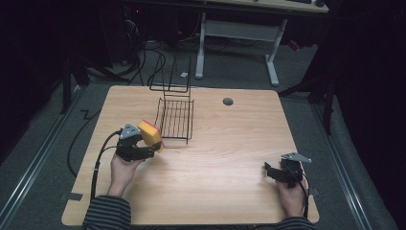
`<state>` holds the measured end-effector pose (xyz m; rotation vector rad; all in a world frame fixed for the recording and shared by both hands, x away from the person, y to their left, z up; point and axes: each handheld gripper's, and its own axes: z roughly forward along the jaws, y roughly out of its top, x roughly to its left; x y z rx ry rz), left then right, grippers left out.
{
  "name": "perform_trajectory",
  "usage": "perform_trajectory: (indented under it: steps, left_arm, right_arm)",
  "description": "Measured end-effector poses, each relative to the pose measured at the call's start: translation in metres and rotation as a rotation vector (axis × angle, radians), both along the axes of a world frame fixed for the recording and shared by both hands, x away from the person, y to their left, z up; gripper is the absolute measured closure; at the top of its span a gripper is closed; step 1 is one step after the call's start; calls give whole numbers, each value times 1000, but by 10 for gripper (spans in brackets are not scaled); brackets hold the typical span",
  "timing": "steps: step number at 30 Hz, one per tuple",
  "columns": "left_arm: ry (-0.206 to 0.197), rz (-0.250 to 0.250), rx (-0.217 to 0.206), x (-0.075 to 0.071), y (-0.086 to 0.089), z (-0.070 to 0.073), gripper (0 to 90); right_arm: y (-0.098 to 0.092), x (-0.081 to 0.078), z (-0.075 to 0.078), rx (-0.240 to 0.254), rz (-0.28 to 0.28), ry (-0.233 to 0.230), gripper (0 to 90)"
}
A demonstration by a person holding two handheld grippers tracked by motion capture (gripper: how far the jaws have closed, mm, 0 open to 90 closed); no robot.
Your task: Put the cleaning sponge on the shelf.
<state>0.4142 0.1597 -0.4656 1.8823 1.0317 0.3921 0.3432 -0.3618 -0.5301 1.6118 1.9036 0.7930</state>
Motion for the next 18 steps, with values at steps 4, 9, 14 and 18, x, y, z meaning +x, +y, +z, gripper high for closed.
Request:
perform_trajectory:
  steps: [4, 9, 14, 18]
  left_arm:
    - [5, -4, -7, 4, -3, 3, 246]
    - [-4, -16, -2, 8, -9, 7, 246]
    - [-8, -28, -1, 19, -18, 12, 245]
    - [-4, -33, 26, 28, -25, 14, 244]
  right_arm:
    - [0, 0, 0, 0, 0, 0, 260]
    - [0, 0, 0, 0, 0, 0, 260]
    - [0, 0, 0, 0, 0, 0, 260]
    - [0, 0, 0, 0, 0, 0, 260]
